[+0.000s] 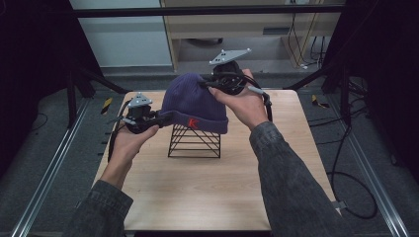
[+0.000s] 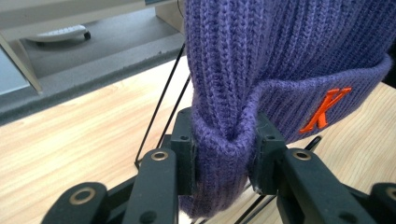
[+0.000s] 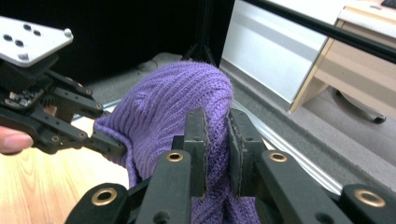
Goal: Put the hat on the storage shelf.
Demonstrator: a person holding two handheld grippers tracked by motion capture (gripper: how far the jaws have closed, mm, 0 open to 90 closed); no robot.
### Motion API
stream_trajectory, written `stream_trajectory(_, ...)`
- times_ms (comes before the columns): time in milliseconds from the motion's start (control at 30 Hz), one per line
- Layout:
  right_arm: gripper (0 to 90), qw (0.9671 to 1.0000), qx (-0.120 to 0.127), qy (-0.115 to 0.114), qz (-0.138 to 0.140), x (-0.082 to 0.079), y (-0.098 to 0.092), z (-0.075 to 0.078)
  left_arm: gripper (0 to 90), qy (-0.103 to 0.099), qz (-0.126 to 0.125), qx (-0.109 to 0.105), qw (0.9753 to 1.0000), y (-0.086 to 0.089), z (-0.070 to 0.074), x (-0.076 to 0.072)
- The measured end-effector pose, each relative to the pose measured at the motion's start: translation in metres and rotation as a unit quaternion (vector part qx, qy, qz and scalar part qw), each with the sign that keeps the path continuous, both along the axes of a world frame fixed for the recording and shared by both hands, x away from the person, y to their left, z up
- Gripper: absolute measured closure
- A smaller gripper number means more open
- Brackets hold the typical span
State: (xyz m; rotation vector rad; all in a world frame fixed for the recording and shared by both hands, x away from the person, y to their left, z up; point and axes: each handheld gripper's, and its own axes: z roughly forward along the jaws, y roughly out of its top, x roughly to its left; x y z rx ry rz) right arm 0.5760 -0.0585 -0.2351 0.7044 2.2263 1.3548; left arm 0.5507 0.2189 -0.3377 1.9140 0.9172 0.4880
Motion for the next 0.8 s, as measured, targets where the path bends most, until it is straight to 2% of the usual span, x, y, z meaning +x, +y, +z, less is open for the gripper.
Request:
stream_trajectory(333, 79.0, 0.9998, -0.012, 0.013, -0.001, 0.001, 0.001, -0.014, 66.8, 0.009, -0.007, 0.011, 0.9999, 0.0, -0.012, 0.0)
stream_trajectory(800, 78.9, 0.9994, -0.023, 0.022, 0.009, -0.003, 0.002, -0.021, 65.6, 0.016, -0.014, 0.004, 0.9998, 0.004, -0.021, -0.001)
